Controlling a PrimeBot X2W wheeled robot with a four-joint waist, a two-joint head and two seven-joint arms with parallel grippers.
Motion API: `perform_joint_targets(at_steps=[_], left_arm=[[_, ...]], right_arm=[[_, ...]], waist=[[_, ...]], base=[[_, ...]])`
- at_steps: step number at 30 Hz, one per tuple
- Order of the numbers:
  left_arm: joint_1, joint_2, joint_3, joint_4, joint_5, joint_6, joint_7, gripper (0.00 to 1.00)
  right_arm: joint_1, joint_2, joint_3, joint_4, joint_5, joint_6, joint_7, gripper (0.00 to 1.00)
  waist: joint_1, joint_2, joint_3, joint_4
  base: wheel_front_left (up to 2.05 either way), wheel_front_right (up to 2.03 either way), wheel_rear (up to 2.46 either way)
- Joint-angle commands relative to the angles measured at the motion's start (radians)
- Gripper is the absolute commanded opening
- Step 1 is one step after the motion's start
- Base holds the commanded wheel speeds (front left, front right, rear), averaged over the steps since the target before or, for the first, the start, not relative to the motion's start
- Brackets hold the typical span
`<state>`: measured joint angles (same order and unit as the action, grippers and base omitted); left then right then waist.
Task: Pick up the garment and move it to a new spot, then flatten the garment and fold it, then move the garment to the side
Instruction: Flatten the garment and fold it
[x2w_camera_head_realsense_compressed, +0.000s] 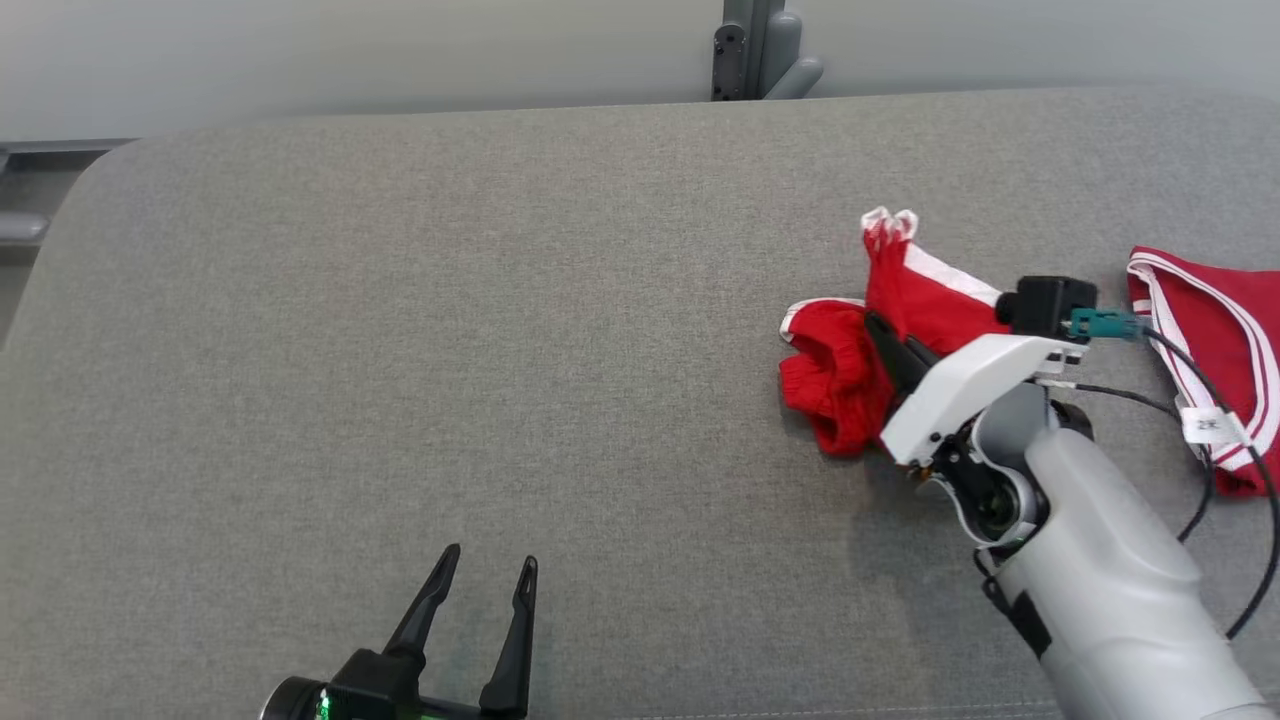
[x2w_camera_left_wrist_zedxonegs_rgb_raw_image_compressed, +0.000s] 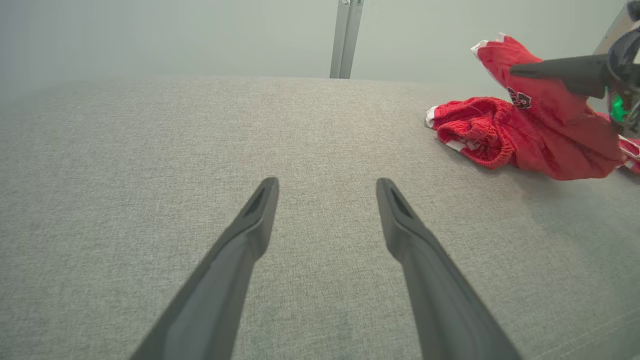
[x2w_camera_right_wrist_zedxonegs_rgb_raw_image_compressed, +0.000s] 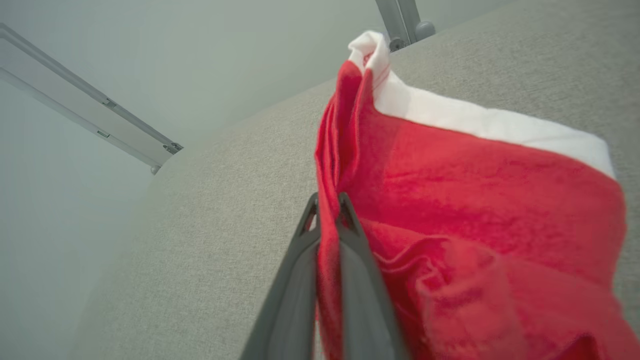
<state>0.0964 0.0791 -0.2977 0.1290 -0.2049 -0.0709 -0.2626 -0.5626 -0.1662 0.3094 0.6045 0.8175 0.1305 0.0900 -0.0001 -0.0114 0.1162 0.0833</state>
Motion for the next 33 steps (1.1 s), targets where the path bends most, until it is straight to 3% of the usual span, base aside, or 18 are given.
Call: perform_joint_targets(at_steps=[1,7,8,9,10,12,13,14,23,29,30,31,32,33], left_arm=[[-0.020,-0.001,0.007,0.007,0.009,-0.007,-0.002,1.00],[-0.025,-0.010,0.023,0.025,0.027,-0.019,-0.002,1.00],[-0.024,-0.012,0.024,0.027,0.029,-0.021,-0.002,1.00],[-0.024,-0.012,0.024,0.027,0.029,-0.021,-0.002,1.00],[-0.023,-0.013,0.026,0.029,0.030,-0.023,-0.002,1.00],[-0.021,-0.015,0.030,0.032,0.031,-0.025,-0.002,1.00],[-0.020,-0.017,0.032,0.033,0.031,-0.026,-0.002,1.00],[-0.018,-0.017,0.035,0.034,0.031,-0.026,-0.002,1.00],[0.000,-0.023,0.055,0.038,0.028,-0.032,-0.002,1.00],[0.020,-0.026,0.071,0.022,0.024,-0.029,-0.002,1.00],[0.022,-0.027,0.073,0.020,0.024,-0.028,-0.002,1.00],[0.024,-0.027,0.074,0.018,0.024,-0.027,-0.002,1.00],[0.025,-0.027,0.074,0.016,0.022,-0.026,-0.002,1.00],[0.025,-0.027,0.074,0.015,0.021,-0.025,-0.002,1.00]], right_arm=[[-0.015,0.041,-0.010,0.016,-0.038,0.000,0.003,0.00],[-0.037,0.101,-0.041,0.054,-0.141,0.000,0.008,0.00],[-0.037,0.105,-0.045,0.057,-0.150,0.000,0.010,0.13],[-0.037,0.105,-0.045,0.057,-0.150,0.000,0.010,0.13],[-0.036,0.108,-0.048,0.059,-0.160,0.000,0.011,0.36],[-0.030,0.110,-0.050,0.055,-0.176,0.000,0.011,0.58],[-0.027,0.110,-0.045,0.050,-0.185,0.000,0.013,0.90],[-0.022,0.111,-0.042,0.044,-0.188,0.000,0.015,1.00],[0.088,0.092,-0.007,-0.148,-0.212,0.000,0.012,1.00],[0.248,0.022,-0.131,-0.358,-0.289,0.000,-0.067,1.00],[0.274,0.023,-0.163,-0.385,-0.293,0.000,-0.075,0.49],[0.296,0.021,-0.193,-0.408,-0.300,0.000,-0.077,0.15],[0.314,0.011,-0.226,-0.423,-0.317,0.000,-0.080,0.00],[0.328,0.002,-0.250,-0.435,-0.331,0.000,-0.083,0.00]], waist=[[0.0001,0.0114,0.012,0.018],[0.0001,0.0114,0.026,0.039],[0.0001,0.0114,0.027,0.041],[0.0001,0.0114,0.027,0.041],[0.0001,0.0114,0.028,0.042],[0.0001,0.0114,0.029,0.042],[0.0001,0.0114,0.029,0.041],[0.0001,0.0114,0.029,0.039],[0.0001,0.0114,0.000,0.016],[0.0001,0.0114,-0.012,0.012],[0.0001,0.0114,-0.010,0.012],[0.0001,0.0114,-0.006,0.010],[0.0001,0.0114,-0.001,0.009],[0.0001,0.0114,0.004,0.007]], base=[[0.00,0.00,0.00],[0.00,0.00,0.00],[0.00,0.00,0.00],[0.00,0.00,0.00],[0.00,0.00,0.00],[0.00,0.00,0.00],[0.00,0.00,0.00],[0.00,0.00,0.00],[0.00,0.00,0.00],[0.00,0.00,0.00],[0.00,0.00,0.00],[0.00,0.00,0.00],[0.00,0.00,0.00],[0.00,0.00,0.00]])
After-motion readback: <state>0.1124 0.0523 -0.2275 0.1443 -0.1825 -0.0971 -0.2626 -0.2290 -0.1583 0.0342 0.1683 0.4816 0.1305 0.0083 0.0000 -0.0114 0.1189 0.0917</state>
